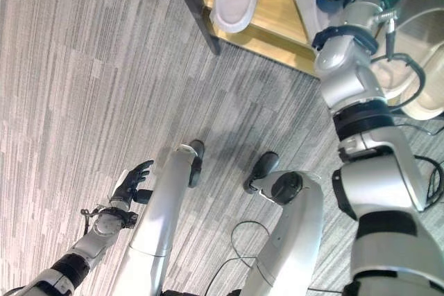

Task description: Arrange the slippers neatly on the shoe rack.

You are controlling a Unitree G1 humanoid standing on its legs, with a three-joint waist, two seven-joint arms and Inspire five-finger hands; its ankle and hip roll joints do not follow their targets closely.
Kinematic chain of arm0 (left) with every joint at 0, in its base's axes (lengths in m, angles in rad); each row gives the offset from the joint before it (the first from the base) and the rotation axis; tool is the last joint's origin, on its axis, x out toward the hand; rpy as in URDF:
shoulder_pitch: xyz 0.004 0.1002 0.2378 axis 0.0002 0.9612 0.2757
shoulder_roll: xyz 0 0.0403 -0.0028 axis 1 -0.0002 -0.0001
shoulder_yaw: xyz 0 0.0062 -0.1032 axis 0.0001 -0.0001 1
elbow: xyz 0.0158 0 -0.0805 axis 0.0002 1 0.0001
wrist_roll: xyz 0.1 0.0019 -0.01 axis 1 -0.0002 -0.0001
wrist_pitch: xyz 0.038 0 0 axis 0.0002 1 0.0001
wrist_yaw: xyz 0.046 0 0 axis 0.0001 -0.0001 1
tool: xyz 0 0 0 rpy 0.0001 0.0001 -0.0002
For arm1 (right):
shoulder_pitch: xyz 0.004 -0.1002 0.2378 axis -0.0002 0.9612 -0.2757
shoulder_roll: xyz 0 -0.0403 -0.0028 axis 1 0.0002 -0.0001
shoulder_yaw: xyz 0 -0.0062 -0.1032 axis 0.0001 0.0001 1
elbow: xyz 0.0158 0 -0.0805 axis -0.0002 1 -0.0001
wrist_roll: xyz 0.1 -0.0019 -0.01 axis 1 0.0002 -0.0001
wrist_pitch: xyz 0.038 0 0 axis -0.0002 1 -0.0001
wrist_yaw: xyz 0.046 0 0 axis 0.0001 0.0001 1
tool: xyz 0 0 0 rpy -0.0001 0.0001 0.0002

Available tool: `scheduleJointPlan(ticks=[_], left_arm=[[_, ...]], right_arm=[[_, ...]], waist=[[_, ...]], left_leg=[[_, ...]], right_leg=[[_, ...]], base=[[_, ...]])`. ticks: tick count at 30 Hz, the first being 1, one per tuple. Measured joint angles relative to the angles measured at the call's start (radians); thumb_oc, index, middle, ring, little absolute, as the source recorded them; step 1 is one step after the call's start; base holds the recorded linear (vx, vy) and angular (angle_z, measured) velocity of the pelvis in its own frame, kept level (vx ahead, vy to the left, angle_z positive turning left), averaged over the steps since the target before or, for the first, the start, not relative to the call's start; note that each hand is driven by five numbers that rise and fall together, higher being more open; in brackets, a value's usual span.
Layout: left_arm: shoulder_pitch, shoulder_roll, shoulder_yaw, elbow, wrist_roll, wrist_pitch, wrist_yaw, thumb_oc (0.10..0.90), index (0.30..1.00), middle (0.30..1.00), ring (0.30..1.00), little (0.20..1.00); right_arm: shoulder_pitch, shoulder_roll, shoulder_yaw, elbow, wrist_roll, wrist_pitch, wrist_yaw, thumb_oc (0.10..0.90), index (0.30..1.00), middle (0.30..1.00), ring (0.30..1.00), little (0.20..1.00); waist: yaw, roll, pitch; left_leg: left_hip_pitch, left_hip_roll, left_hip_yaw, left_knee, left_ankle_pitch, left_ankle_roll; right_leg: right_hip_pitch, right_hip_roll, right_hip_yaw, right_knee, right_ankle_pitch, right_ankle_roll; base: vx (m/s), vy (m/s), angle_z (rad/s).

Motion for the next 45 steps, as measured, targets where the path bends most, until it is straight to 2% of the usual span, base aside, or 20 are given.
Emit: scheduleJointPlan(ticks=[7, 13, 20, 27, 28, 33, 36, 39, 40, 45], left_arm=[[0.000, 0.000, 0.001, 0.001, 0.000, 0.000, -0.002, 0.800, 0.900, 0.900, 0.900, 0.900], [0.000, 0.000, 0.002, 0.008, 0.000, 0.001, -0.003, 0.800, 0.900, 0.900, 0.900, 0.900], [0.003, 0.000, 0.024, 0.015, 0.000, 0.016, -0.010, 0.800, 0.900, 0.900, 0.900, 0.900], [0.002, -0.002, 0.063, 0.002, 0.001, 0.030, -0.021, 0.800, 0.900, 0.900, 0.900, 0.900], [0.003, -0.006, 0.076, -0.001, 0.002, 0.033, -0.022, 0.800, 0.900, 0.900, 0.900, 0.900], [0.003, -0.012, 0.111, 0.000, 0.004, 0.037, -0.022, 0.800, 0.900, 0.900, 0.900, 0.900], [0.003, -0.016, 0.124, -0.011, 0.008, 0.037, -0.022, 0.800, 0.900, 0.900, 0.900, 0.900], [0.003, -0.018, 0.130, -0.005, 0.016, 0.038, -0.021, 0.800, 0.900, 0.900, 0.900, 0.900], [0.004, -0.018, 0.130, -0.001, 0.024, 0.037, -0.020, 0.800, 0.900, 0.900, 0.900, 0.900], [-0.001, -0.018, 0.130, -0.011, 0.032, 0.032, -0.018, 0.800, 0.900, 0.900, 0.900, 0.900]], right_arm=[[-0.001, -0.039, -0.002, -0.032, -0.016, 0.000, -0.001, 0.800, 0.900, 0.900, 0.900, 0.900], [-0.010, -0.092, 0.006, -0.034, -0.015, 0.000, 0.057, 0.800, 0.900, 0.900, 0.900, 0.900], [0.016, -0.115, 0.020, -0.157, -0.011, -0.004, 0.136, 0.800, 0.900, 0.900, 0.900, 0.900], [0.152, -0.118, -0.025, -0.341, -0.015, -0.020, 0.151, 0.800, 0.900, 0.900, 0.900, 0.900], [0.214, -0.115, -0.077, -0.409, -0.017, -0.022, 0.165, 0.800, 0.900, 0.900, 0.900, 0.900], [0.357, -0.115, -0.159, -0.546, -0.050, -0.040, 0.191, 0.800, 0.900, 0.900, 0.900, 0.900], [0.484, -0.082, -0.283, -0.650, -0.067, -0.042, 0.192, 0.800, 0.900, 0.900, 0.900, 0.900], [0.593, 0.029, -0.394, -0.774, -0.070, -0.064, 0.169, 0.800, 0.900, 0.900, 0.900, 0.900], [0.606, 0.088, -0.401, -0.778, -0.069, -0.092, 0.139, 0.800, 0.900, 0.900, 0.900, 0.900], [0.602, 0.169, -0.387, -0.741, 0.007, -0.133, 0.113, 0.800, 0.900, 0.900, 0.900, 0.900]], waist=[[0.004, 0.000, 0.000], [-0.003, 0.001, 0.000], [-0.050, 0.000, -0.001], [-0.062, -0.001, -0.001], [-0.062, -0.002, -0.001], [-0.085, -0.004, -0.002], [-0.093, -0.010, -0.005], [-0.112, -0.013, -0.006], [-0.125, -0.013, -0.006], [-0.126, -0.013, -0.006]], left_leg=[[0.004, -0.001, 0.000, -0.032, 0.010, -0.007], [0.004, 0.007, 0.002, -0.036, 0.010, -0.005], [0.003, 0.018, 0.008, -0.063, 0.017, 0.003], [0.012, 0.032, 0.018, -0.087, 0.019, 0.004], [0.012, 0.032, 0.017, -0.088, 0.019, 0.004], [0.013, 0.034, 0.017, -0.086, 0.019, 0.005], [0.009, 0.034, 0.010, -0.095, 0.020, 0.008], [0.009, 0.037, 0.009, -0.104, 0.023, 0.005], [0.010, 0.041, 0.009, -0.108, 0.023, 0.005], [0.013, 0.044, 0.013, -0.124, 0.028, 0.005]], right_leg=[[0.000, 0.001, -0.003, -0.025, 0.004, 0.002], [0.000, 0.010, -0.002, -0.036, 0.012, 0.005], [-0.001, 0.024, -0.003, -0.074, 0.032, 0.011], [0.000, 0.039, 0.001, -0.101, 0.043, 0.012], [0.000, 0.039, 0.000, -0.101, 0.043, 0.012], [0.003, 0.040, 0.000, -0.102, 0.044, 0.013], [0.003, 0.046, -0.003, -0.114, 0.044, 0.014], [0.003, 0.053, -0.004, -0.125, 0.047, 0.018], [0.003, 0.054, -0.004, -0.132, 0.053, 0.019], [0.003, 0.055, -0.005, -0.145, 0.058, 0.016]], base=[[0.00, -0.002, 0.00], [-0.01, -0.002, -0.03], [-0.02, 0.000, -0.06], [-0.01, -0.004, -0.06], [0.00, 0.000, 0.00], [0.00, 0.000, 0.00], [0.00, 0.000, 0.00], [-0.01, 0.003, -0.05], [-0.03, 0.007, -0.12], [-0.01, 0.004, -0.02]])
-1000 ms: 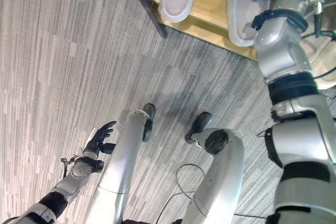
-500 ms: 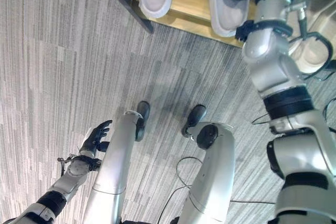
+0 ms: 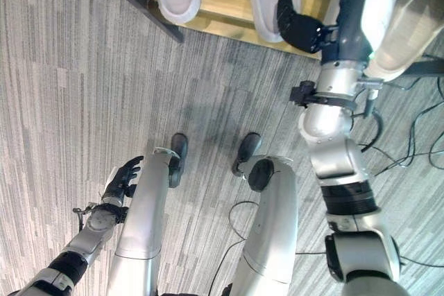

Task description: Arrange the slippers neatly on the shoe rack.

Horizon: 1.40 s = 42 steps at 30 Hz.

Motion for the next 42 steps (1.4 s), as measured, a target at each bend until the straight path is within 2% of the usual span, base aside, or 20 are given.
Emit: scheduleJointPlan(ticks=[4, 14, 23, 32, 42], left_arm=[[0.000, 0.000, -0.001, 0.011, 0.001, 0.001, 0.001, 0.800, 0.900, 0.900, 0.900, 0.900], [-0.008, 0.000, -0.007, 0.033, 0.001, 0.001, 0.010, 0.800, 0.900, 0.900, 0.900, 0.900], [-0.034, 0.000, -0.012, 0.010, 0.014, 0.000, 0.025, 0.800, 0.900, 0.900, 0.900, 0.900], [-0.036, 0.004, -0.040, -0.009, 0.023, 0.002, 0.048, 0.800, 0.900, 0.900, 0.900, 0.900], [-0.036, 0.003, -0.042, -0.010, 0.023, 0.002, 0.048, 0.800, 0.900, 0.900, 0.900, 0.900]], right_arm=[[-0.005, 0.001, 0.013, 0.017, 0.127, -0.035, 0.000, 0.800, 0.900, 0.900, 0.900, 0.900], [-0.089, 0.002, 0.040, 0.094, 0.256, -0.072, 0.000, 0.800, 0.900, 0.900, 0.900, 0.900], [-0.093, 0.041, 0.071, 0.142, 0.300, -0.080, -0.010, 0.800, 0.900, 0.900, 0.900, 0.900], [-0.099, 0.125, 0.092, 0.146, 0.350, -0.094, -0.010, 0.800, 0.900, 0.900, 0.900, 0.900], [-0.123, 0.156, 0.118, 0.146, 0.414, -0.110, -0.008, 0.800, 0.900, 0.900, 0.900, 0.900]], waist=[[0.018, 0.000, 0.000], [0.021, 0.000, 0.000], [0.022, 0.000, 0.000], [0.026, 0.000, 0.000], [0.034, 0.000, 0.000]], left_leg=[[0.001, -0.001, 0.003, -0.012, 0.006, -0.002], [0.001, -0.001, 0.004, -0.031, 0.017, -0.001], [0.003, 0.001, 0.006, -0.038, 0.020, 0.000], [0.005, 0.001, 0.008, -0.042, 0.021, -0.001], [0.007, 0.002, 0.008, -0.051, 0.023, -0.004]], right_leg=[[0.000, 0.000, -0.002, -0.009, 0.002, -0.001], [0.001, 0.001, -0.002, -0.026, 0.011, -0.001], [0.001, 0.000, -0.003, -0.033, 0.016, -0.003], [0.001, 0.001, -0.003, -0.036, 0.016, -0.003], [0.001, 0.002, -0.004, -0.038, 0.015, -0.004]], base=[[0.00, 0.000, 0.00], [0.00, 0.000, 0.00], [0.00, 0.000, 0.00], [0.00, 0.000, 0.00], [0.00, 0.000, 0.00]])
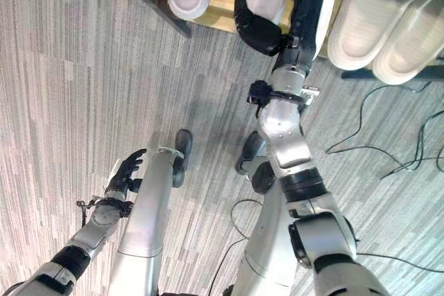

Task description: Arrange the slippers neatly on the shoe rack.

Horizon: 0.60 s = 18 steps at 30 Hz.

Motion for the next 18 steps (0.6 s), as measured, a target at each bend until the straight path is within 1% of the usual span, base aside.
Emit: scheduleJointPlan(ticks=[3, 7, 14, 18], left_arm=[[0.000, 0.000, 0.000, -0.001, 0.000, 0.000, 0.000, 0.800, 0.900, 0.900, 0.900, 0.900], [-0.004, 0.000, -0.006, -0.001, 0.000, 0.000, 0.001, 0.800, 0.900, 0.900, 0.900, 0.900], [-0.004, 0.000, -0.010, 0.002, 0.000, 0.000, 0.011, 0.800, 0.900, 0.900, 0.900, 0.900], [-0.005, -0.001, -0.010, 0.012, -0.001, -0.001, 0.011, 0.800, 0.900, 0.900, 0.900, 0.900]], right_arm=[[-0.004, 0.000, 0.005, 0.000, 0.001, 0.000, 0.000, 0.800, 0.900, 0.900, 0.900, 0.900], [-0.016, 0.001, 0.014, 0.001, 0.006, 0.000, 0.000, 0.800, 0.900, 0.900, 0.900, 0.900], [-0.065, 0.002, 0.056, 0.016, 0.010, 0.000, 0.002, 0.800, 0.900, 0.900, 0.900, 0.900], [-0.076, -0.010, 0.058, 0.016, 0.009, 0.000, 0.002, 0.800, 0.900, 0.900, 0.900, 0.900]], waist=[[0.003, 0.000, 0.000], [0.017, 0.000, 0.000], [0.020, 0.000, 0.000], [0.020, 0.000, 0.000]], left_leg=[[0.000, 0.000, 0.000, 0.000, 0.000, 0.000], [0.001, -0.001, 0.001, 0.006, 0.001, -0.001], [0.001, -0.002, -0.003, 0.008, 0.005, -0.008], [0.001, -0.003, -0.004, 0.005, 0.006, -0.010]], right_leg=[[0.000, 0.000, 0.000, 0.001, 0.000, 0.000], [0.000, -0.001, 0.002, 0.009, -0.001, -0.002], [0.000, -0.001, 0.001, 0.014, -0.002, -0.004], [0.000, -0.001, 0.000, 0.013, -0.002, -0.004]], base=[[0.00, 0.000, 0.00], [0.00, 0.000, 0.00], [0.00, 0.000, 0.00], [0.00, 0.000, 0.00]])
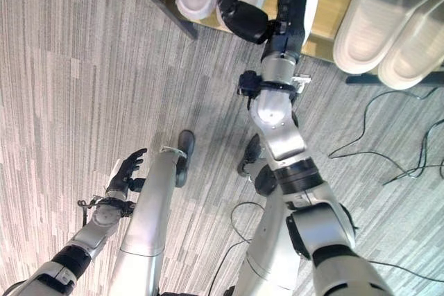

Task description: Arrange the slippers neatly on the shoe rack.

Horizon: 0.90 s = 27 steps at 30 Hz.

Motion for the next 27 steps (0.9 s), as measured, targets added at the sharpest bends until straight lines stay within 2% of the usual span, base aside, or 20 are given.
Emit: scheduleJointPlan(ticks=[12, 15, 16, 19, 21, 27], left_arm=[[-0.012, 0.000, 0.002, 0.057, -0.001, -0.004, 0.000, 0.800, 0.900, 0.900, 0.900, 0.900], [-0.021, 0.000, 0.003, 0.064, -0.001, -0.004, 0.001, 0.800, 0.900, 0.900, 0.900, 0.900], [-0.030, 0.001, 0.004, 0.079, 0.000, -0.004, 0.001, 0.800, 0.900, 0.900, 0.900, 0.900], [-0.032, 0.001, 0.004, 0.084, 0.008, -0.004, 0.004, 0.800, 0.900, 0.900, 0.900, 0.900], [-0.031, 0.001, 0.002, 0.097, 0.008, -0.002, 0.004, 0.800, 0.900, 0.900, 0.900, 0.900], [-0.028, 0.002, 0.005, 0.096, 0.008, -0.002, 0.005, 0.800, 0.900, 0.900, 0.900, 0.900]], right_arm=[[-0.001, -0.004, -0.060, 0.026, -0.002, 0.000, -0.005, 0.800, 0.900, 0.900, 0.900, 0.900], [0.002, -0.004, -0.068, 0.047, -0.002, 0.001, -0.005, 0.800, 0.900, 0.900, 0.900, 0.900], [0.008, -0.001, -0.068, 0.047, -0.002, 0.001, -0.005, 0.800, 0.900, 0.900, 0.900, 0.900], [0.018, 0.002, -0.070, 0.038, -0.021, 0.000, -0.004, 0.800, 0.900, 0.900, 0.900, 0.900], [0.048, 0.002, -0.078, 0.026, -0.046, -0.001, -0.004, 0.800, 0.900, 0.900, 0.900, 0.900], [0.130, 0.003, -0.078, -0.042, -0.087, -0.001, 0.001, 0.800, 0.900, 0.900, 0.900, 0.900]], waist=[[-0.010, -0.001, 0.000], [-0.012, -0.013, -0.009], [-0.021, -0.028, -0.017], [-0.034, -0.045, -0.033], [-0.035, -0.052, -0.062], [-0.033, -0.052, -0.064]], left_leg=[[0.002, 0.008, -0.015, -0.023, 0.004, -0.005], [0.003, 0.013, -0.015, -0.025, 0.004, -0.005], [0.002, 0.015, -0.015, -0.025, 0.004, -0.005], [-0.003, 0.017, -0.017, -0.023, 0.002, -0.003], [-0.024, 0.017, -0.017, -0.018, 0.001, -0.002], [-0.028, 0.021, -0.012, 0.017, -0.010, 0.005]], right_leg=[[0.012, 0.008, -0.023, -0.029, 0.004, -0.009], [0.012, 0.015, -0.022, -0.035, 0.007, -0.010], [0.012, 0.016, -0.023, -0.035, 0.007, -0.011], [0.009, 0.018, -0.025, -0.036, 0.007, -0.010], [-0.010, 0.019, -0.026, -0.035, 0.007, -0.010], [-0.012, 0.018, -0.021, -0.010, 0.003, -0.007]], base=[[0.01, -0.008, -0.01], [0.00, 0.000, -0.05], [0.00, 0.000, 0.00], [0.00, 0.000, 0.00], [0.00, 0.000, 0.00], [0.00, 0.003, -0.01]])
